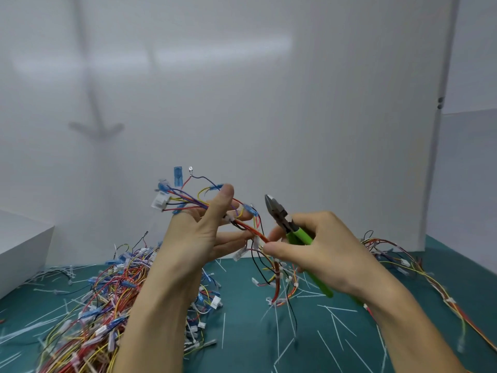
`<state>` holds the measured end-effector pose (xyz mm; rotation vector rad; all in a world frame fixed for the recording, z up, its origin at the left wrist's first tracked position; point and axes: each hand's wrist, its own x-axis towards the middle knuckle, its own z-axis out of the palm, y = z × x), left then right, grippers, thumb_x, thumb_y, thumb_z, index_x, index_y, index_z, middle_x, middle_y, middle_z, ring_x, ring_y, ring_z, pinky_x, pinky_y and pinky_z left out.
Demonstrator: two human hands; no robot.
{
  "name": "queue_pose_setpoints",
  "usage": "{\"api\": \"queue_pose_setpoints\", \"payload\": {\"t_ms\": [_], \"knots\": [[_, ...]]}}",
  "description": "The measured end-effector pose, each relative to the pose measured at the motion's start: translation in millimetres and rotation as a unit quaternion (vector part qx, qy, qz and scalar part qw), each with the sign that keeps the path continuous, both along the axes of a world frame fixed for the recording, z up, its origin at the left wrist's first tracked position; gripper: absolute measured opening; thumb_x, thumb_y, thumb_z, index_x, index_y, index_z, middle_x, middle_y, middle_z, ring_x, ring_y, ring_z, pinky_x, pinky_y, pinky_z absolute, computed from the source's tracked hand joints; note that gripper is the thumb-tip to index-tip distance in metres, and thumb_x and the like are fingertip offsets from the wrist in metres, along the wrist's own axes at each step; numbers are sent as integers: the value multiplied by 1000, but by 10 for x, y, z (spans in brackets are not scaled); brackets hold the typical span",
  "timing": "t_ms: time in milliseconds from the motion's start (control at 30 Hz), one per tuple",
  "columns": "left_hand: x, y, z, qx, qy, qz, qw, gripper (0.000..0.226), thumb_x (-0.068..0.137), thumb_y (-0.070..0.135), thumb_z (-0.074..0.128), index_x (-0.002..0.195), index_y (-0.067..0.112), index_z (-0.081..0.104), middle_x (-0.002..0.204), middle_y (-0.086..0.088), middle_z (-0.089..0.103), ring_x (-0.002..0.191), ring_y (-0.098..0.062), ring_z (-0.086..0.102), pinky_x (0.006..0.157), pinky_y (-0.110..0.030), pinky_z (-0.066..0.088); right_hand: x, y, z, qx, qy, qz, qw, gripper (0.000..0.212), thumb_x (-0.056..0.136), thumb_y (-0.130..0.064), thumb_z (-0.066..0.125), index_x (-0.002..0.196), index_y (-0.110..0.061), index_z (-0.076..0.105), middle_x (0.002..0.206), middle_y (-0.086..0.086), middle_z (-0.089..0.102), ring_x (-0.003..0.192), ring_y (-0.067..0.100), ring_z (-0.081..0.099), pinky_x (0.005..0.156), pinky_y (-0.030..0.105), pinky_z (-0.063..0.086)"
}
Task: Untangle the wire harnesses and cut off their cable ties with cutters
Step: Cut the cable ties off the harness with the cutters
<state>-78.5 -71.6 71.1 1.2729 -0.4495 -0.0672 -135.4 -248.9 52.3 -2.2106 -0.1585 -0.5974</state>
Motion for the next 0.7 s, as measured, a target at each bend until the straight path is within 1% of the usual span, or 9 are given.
{"api": "queue_pose_setpoints", "payload": {"t_ms": [67, 167, 233, 300, 367, 467, 533, 600, 700], "knots": [[-14, -29, 5, 15, -5, 6, 1000, 59, 66, 61, 62, 95, 9, 68, 86, -5, 78, 71, -26, 76, 52, -21, 56, 12, 18, -5, -4, -19, -12, 1000, 11, 79, -35, 78, 80, -26, 72, 68, -5, 69, 64, 16, 64, 68, 41, 58], [-14, -25, -2, 15, -23, -12, 1000, 64, 65, 62, 62, 100, 9, 69, 91, -6, 78, 79, -25, 76, 55, -21, 57, 11, 41, 9, 38, -45, -15, 998, 8, 82, -28, 77, 78, -26, 71, 62, -6, 66, 59, 12, 60, 62, 39, 58], [0, -3, -10, 0, -27, -32, 999, 59, 68, 55, 68, 103, 8, 70, 97, -6, 78, 85, -25, 76, 62, -21, 58, 6, 25, 13, 110, -63, -4, 992, 9, 84, -21, 76, 77, -22, 71, 59, -7, 63, 57, 8, 60, 56, 32, 57], [20, 2, -26, -11, -25, -45, 999, 51, 70, 44, 74, 106, 9, 70, 100, -6, 77, 88, -26, 75, 66, -22, 59, 3, 4, 18, 171, -76, 1, 982, 10, 87, -19, 73, 78, -16, 71, 60, -6, 63, 58, 9, 62, 58, 31, 58], [42, -20, -55, -8, -31, -37, 999, 43, 69, 36, 77, 103, 10, 71, 96, -6, 77, 87, -27, 76, 66, -23, 59, 2, 3, 19, 227, -85, 12, 970, 8, 90, -16, 70, 82, -13, 71, 60, -4, 62, 58, 11, 63, 57, 31, 59], [38, -64, -75, 44, -59, -24, 997, 33, 73, 41, 72, 85, 10, 73, 80, -6, 75, 79, -25, 76, 63, -22, 58, -2, 13, 33, 300, -90, 30, 949, 8, 92, -11, 65, 87, -7, 70, 62, 2, 61, 55, 14, 60, 55, 30, 59], [23, -79, -79, 113, -106, -50, 987, 43, 71, 54, 66, 80, 13, 75, 81, -5, 76, 80, -20, 75, 65, -21, 59, -5, 17, 41, 309, -93, 29, 946, 9, 93, -11, 65, 89, -6, 70, 63, 5, 62, 55, 16, 60, 56, 33, 60], [1, -99, -87, 174, -159, -82, 968, 43, 70, 57, 66, 86, 20, 77, 87, -1, 77, 85, -13, 74, 71, -22, 59, -4, 20, 43, 308, -96, 31, 946, 9, 93, -11, 64, 89, -6, 71, 65, 8, 62, 57, 18, 60, 58, 37, 61], [-4, -162, -110, 204, -200, -98, 953, 30, 75, 39, 76, 98, 21, 75, 93, 4, 77, 87, -8, 73, 70, -18, 55, -4, 47, 37, 309, -101, 38, 945, 9, 92, -12, 65, 85, -11, 72, 63, 3, 63, 58, 16, 61, 60, 38, 62]]}}
